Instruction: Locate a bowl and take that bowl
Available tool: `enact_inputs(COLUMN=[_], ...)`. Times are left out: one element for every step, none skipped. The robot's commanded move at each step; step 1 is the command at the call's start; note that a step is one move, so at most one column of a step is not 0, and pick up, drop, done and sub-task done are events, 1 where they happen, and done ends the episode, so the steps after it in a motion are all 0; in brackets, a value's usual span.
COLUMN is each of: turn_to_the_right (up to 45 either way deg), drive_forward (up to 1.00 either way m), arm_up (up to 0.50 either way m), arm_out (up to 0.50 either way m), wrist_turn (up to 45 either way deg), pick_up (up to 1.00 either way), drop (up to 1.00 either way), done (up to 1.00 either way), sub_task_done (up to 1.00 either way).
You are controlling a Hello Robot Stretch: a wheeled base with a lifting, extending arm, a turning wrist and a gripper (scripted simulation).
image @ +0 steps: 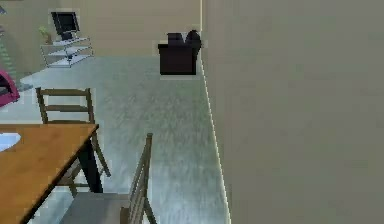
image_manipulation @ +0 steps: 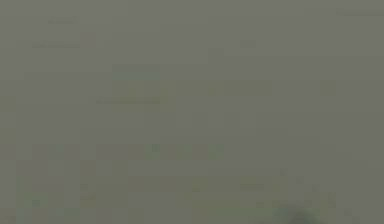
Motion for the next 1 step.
enact_inputs(turn_to_the_right=[-45.0], drive_forward=[0.00], arm_up=[0.00], arm_out=[0.00], wrist_turn=[0.0], pick_up=[0.00], drop=[0.00], done=[0.00], sub_task_done=[0.00])
